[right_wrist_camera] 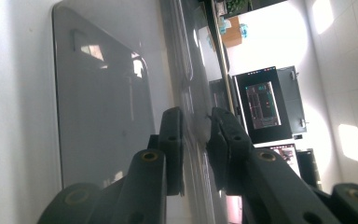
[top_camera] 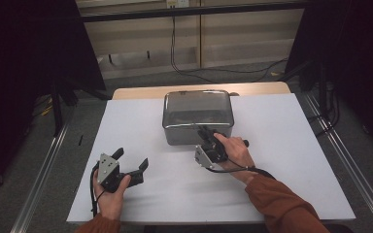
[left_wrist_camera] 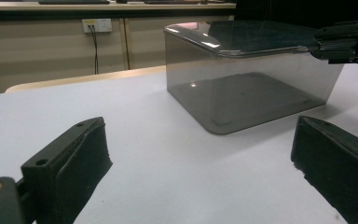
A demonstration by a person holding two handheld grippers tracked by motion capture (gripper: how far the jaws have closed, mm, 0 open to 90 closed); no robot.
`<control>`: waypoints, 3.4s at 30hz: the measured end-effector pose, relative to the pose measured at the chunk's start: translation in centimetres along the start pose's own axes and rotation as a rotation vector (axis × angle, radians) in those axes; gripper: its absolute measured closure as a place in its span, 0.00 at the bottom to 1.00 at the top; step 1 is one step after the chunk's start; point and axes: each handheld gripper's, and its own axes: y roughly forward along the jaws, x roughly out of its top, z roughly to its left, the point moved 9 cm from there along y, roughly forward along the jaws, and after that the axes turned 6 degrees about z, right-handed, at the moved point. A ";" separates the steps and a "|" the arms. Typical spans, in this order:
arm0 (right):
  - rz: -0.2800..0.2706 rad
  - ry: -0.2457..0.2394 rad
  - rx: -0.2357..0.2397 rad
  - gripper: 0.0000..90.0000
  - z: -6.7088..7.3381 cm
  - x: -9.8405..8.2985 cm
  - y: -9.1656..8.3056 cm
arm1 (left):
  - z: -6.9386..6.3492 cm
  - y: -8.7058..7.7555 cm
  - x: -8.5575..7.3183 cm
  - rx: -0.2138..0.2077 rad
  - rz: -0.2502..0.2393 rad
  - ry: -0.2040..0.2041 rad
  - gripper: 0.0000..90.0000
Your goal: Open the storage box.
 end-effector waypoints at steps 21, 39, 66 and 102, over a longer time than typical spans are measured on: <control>-0.022 -0.011 -0.025 0.87 -0.9 0.1 -0.2 | -0.3 0.2 -0.2 -0.052 0.021 -0.006 0.06; -0.035 0.008 -0.042 0.88 -1.8 0.3 -0.2 | -0.7 0.8 0.3 -0.095 -0.008 -0.005 0.07; -0.044 0.027 -0.044 0.88 -2.5 0.6 -0.2 | -2.4 3.6 4.2 -0.170 -0.085 0.053 0.02; -0.067 0.073 -0.071 0.88 -4.8 1.0 0.0 | -2.1 10.4 7.9 -0.158 -0.125 0.157 0.07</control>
